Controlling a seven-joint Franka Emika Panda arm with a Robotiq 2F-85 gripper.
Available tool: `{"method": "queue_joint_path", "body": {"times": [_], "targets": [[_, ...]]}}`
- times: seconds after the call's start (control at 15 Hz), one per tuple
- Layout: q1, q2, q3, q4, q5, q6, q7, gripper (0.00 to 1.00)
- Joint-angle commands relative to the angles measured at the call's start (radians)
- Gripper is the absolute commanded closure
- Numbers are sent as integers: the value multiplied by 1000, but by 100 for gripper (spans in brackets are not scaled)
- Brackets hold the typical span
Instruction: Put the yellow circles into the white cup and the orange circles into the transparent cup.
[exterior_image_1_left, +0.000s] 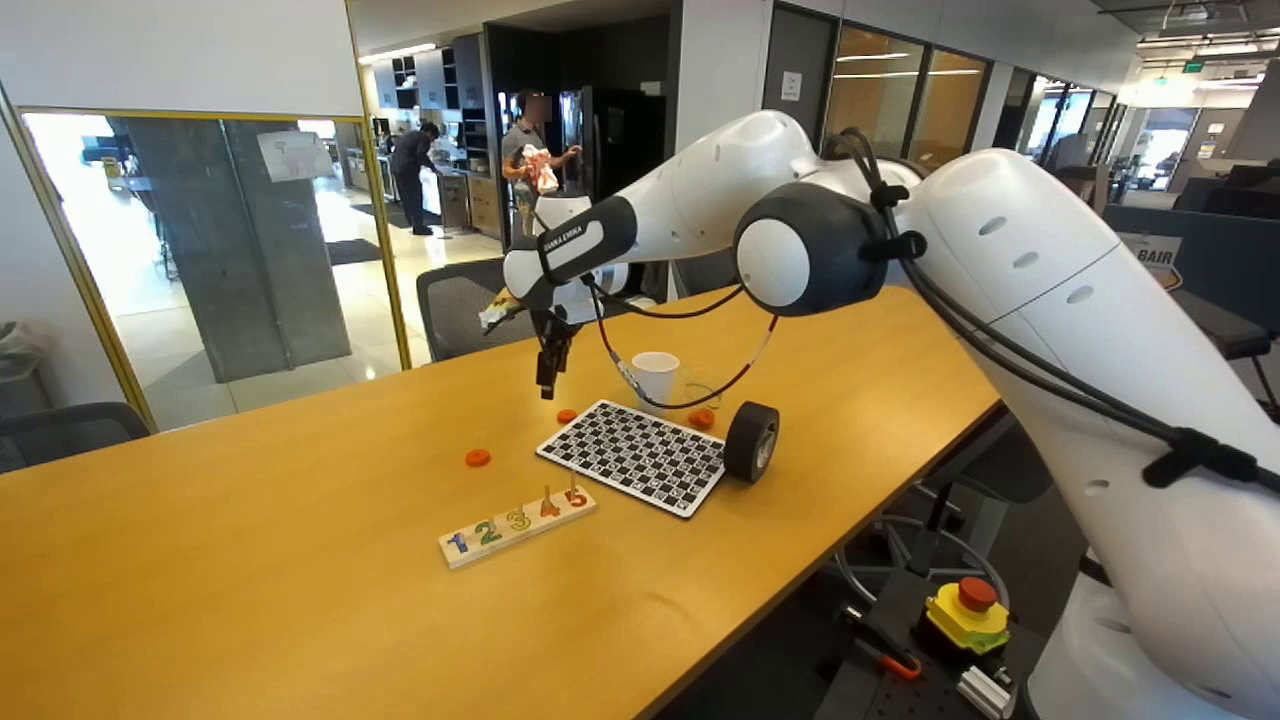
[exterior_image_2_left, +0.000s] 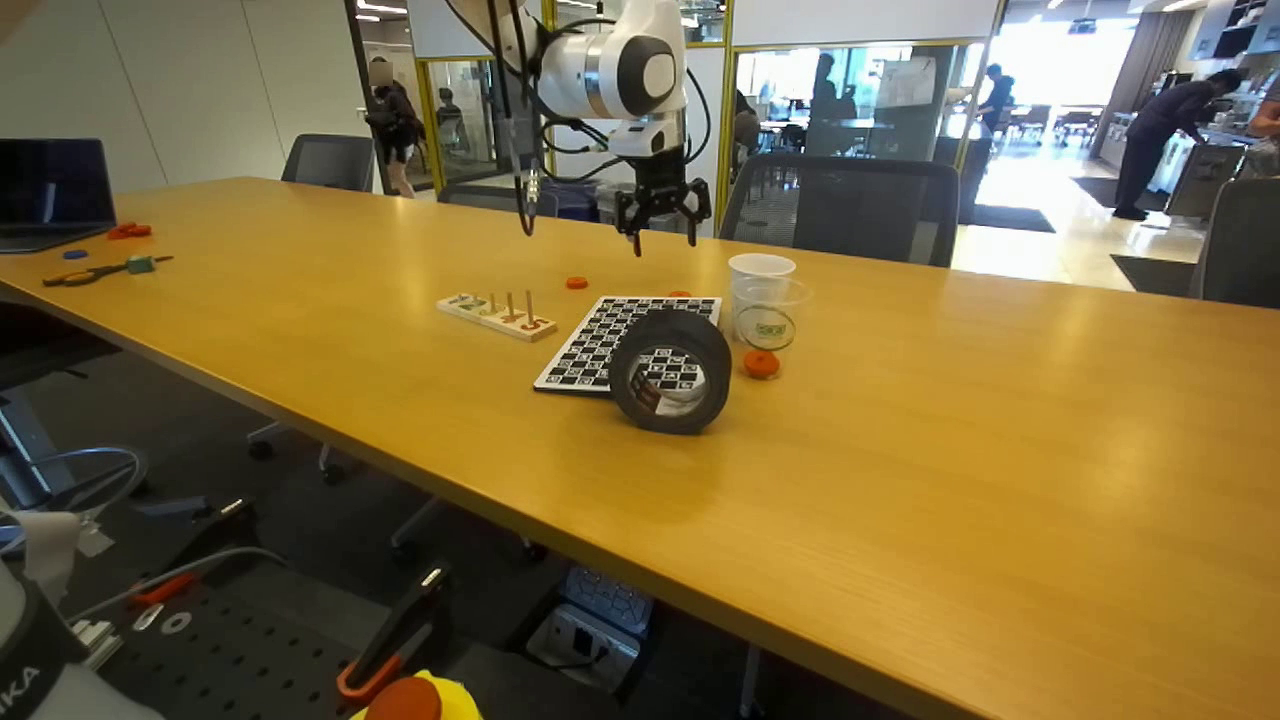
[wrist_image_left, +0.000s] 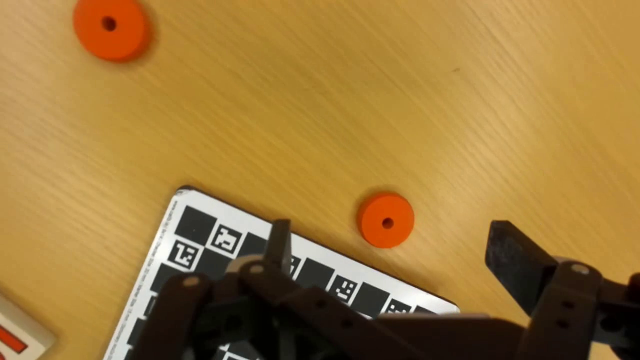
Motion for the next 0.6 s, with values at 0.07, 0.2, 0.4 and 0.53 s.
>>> {"method": "queue_joint_path", "body": {"times": [0.07, 0.2, 0.4, 0.53], "targets": [[-27, 88, 1, 107, 22, -25, 169, 0], [-36, 108, 4, 118, 20, -25, 212, 0], [-44, 134, 6, 138, 15, -30, 256, 0], [-50, 149, 13, 157, 14, -40, 265, 0]]}}
